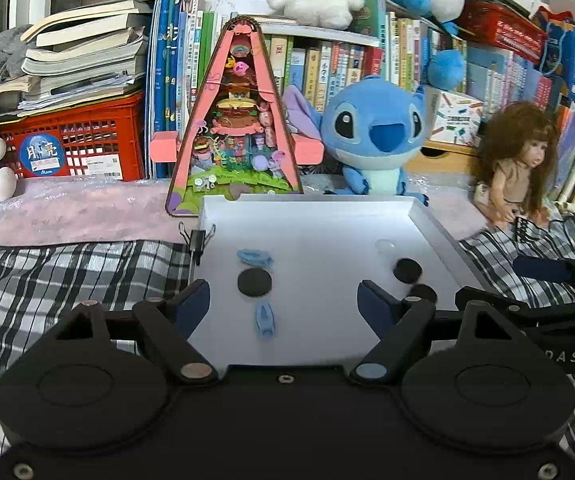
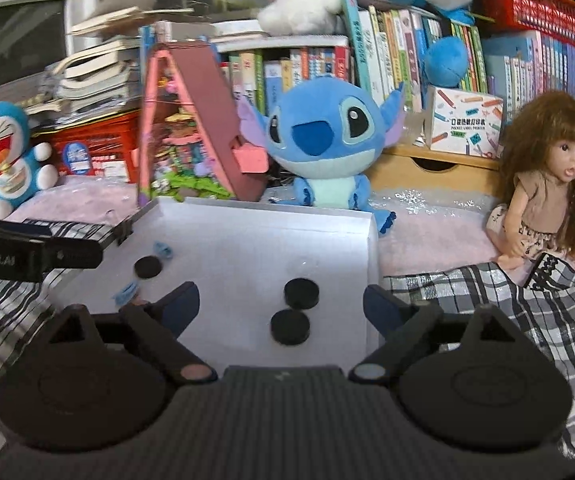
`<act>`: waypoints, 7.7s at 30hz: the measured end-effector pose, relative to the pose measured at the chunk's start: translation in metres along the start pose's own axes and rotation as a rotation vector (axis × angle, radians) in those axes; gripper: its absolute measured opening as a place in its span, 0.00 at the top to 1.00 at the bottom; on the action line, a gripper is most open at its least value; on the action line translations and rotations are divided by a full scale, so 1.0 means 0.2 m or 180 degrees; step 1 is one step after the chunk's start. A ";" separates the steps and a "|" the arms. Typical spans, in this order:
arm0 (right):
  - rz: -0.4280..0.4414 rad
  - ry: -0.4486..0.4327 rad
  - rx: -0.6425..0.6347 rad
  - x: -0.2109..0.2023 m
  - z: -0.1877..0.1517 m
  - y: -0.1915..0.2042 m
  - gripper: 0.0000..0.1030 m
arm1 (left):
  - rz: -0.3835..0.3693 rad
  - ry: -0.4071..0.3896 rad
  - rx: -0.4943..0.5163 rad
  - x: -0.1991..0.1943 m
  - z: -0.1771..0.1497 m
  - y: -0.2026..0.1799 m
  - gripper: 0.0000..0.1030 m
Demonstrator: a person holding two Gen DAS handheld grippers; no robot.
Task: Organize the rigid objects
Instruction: 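Move both tools back from the tray to the objects on the cloth, then grasp the black binder clip with the left tool while the right tool grasps the brown ball, then carry the held clip and brown ball over the white tray, then lower the clip and brown ball toward the tray floor with both tools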
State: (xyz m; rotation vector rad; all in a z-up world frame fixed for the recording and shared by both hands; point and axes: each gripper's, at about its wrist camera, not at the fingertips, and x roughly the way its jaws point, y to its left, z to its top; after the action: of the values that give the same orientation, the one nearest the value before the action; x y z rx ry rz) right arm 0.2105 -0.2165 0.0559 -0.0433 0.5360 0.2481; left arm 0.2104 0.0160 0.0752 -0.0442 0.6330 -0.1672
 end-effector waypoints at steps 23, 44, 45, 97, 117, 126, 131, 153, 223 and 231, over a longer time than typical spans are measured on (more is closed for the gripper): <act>0.0144 -0.0179 -0.0173 -0.35 -0.30 0.10 0.02 | -0.0168 -0.0251 0.0231 -0.33 -0.39 -0.10 0.20; 0.0062 -0.0036 -0.0003 -0.45 -0.58 0.09 0.00 | -0.0174 -0.0250 0.0315 -0.43 -0.70 -0.09 0.18; 0.0061 -0.0031 0.0007 -0.45 -0.59 0.08 0.00 | -0.0179 -0.0259 0.0322 -0.44 -0.71 -0.09 0.18; -0.0128 -0.0086 -0.0459 -0.51 -0.77 0.15 0.33 | -0.0397 -0.0075 0.0576 -0.47 -0.98 -0.20 0.78; -0.0063 -0.0088 -0.0334 -0.52 -0.74 0.14 0.75 | -0.0318 -0.0264 0.0479 -0.55 -0.89 -0.15 0.83; -0.0060 -0.0100 -0.0318 -0.52 -0.73 0.13 0.75 | -0.0149 -0.0317 0.0312 -0.55 -0.84 -0.05 0.83; -0.0048 -0.0096 -0.0296 -0.51 -0.73 0.13 0.75 | -0.0078 -0.0352 0.0277 -0.56 -0.84 -0.02 0.83; -0.0015 -0.0174 -0.0213 -0.51 -0.66 0.14 0.76 | -0.0019 -0.0441 0.0182 -0.52 -0.70 -0.01 0.83; 0.0054 0.0638 0.0878 0.72 0.26 -0.21 0.76 | -0.0034 0.0065 -0.0420 0.75 0.26 0.14 0.83; -0.0006 0.0737 0.0868 0.83 0.24 -0.21 0.76 | 0.0029 0.0022 -0.0257 0.79 0.23 0.12 0.83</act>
State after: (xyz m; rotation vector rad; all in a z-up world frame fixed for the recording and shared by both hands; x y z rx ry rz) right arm 0.3822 -0.2162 0.0108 0.1943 0.7961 0.1672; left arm 0.3660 0.0118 0.0177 -0.1187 0.6465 -0.1330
